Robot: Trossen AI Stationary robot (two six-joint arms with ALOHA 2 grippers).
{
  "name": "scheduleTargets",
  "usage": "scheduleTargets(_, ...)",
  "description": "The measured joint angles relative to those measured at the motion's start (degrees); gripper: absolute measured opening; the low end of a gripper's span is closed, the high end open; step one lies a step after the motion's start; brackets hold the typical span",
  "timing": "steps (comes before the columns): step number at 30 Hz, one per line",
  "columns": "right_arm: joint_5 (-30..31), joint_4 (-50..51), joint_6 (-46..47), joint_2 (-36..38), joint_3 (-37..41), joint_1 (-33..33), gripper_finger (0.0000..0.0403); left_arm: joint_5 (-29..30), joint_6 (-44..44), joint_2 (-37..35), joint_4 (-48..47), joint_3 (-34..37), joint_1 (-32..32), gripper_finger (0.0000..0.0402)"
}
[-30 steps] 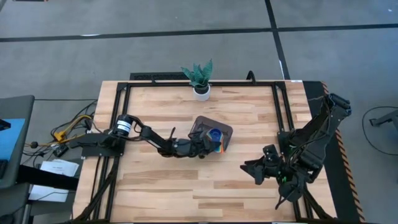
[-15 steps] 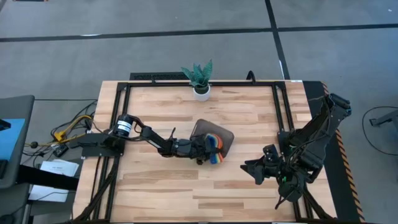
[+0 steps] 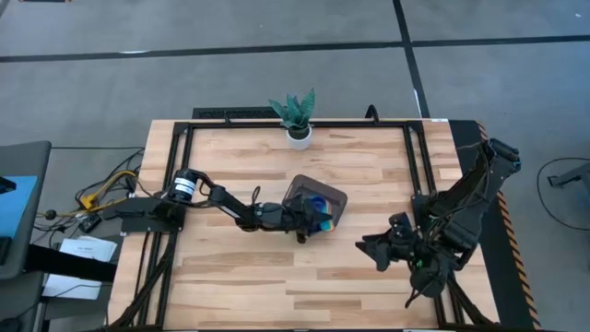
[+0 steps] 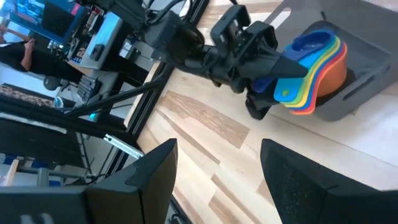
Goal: Nest measuring cups in basket
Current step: Put the stacked measuring cups into the black bin
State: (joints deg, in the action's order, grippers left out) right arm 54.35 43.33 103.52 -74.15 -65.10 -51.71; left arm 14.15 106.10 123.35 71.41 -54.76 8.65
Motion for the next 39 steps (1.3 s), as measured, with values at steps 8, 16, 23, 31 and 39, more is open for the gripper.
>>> scheduleTargets(8, -0.2, 0.4, 0.0, 0.0, 0.0, 0.5, 0.0255, -2.7, 3.6, 0.0, -0.7, -0.3, -0.1, 0.0193)
scheduleTargets(16, -0.2, 0.5, 0.0, 0.0, 0.0, 0.5, 0.0255, -7.5, 5.7, -1.3, -2.5, -0.3, 0.3, 0.0193)
scheduleTargets(23, -0.3, 1.2, 0.0, 0.0, 0.0, 0.9, 0.0255, -12.7, 3.4, -4.6, -9.1, -0.3, 0.2, 0.0193)
scheduleTargets(31, -0.3, 1.9, 0.1, 0.0, 0.0, 0.9, 0.0255, -20.6, -0.6, -6.7, -14.5, -0.3, 0.5, 0.0193)
scheduleTargets(39, -0.3, 2.3, 0.0, 0.0, 0.0, 0.9, 0.0255, -24.2, -1.7, -6.7, -14.6, -0.3, 1.6, 0.0193)
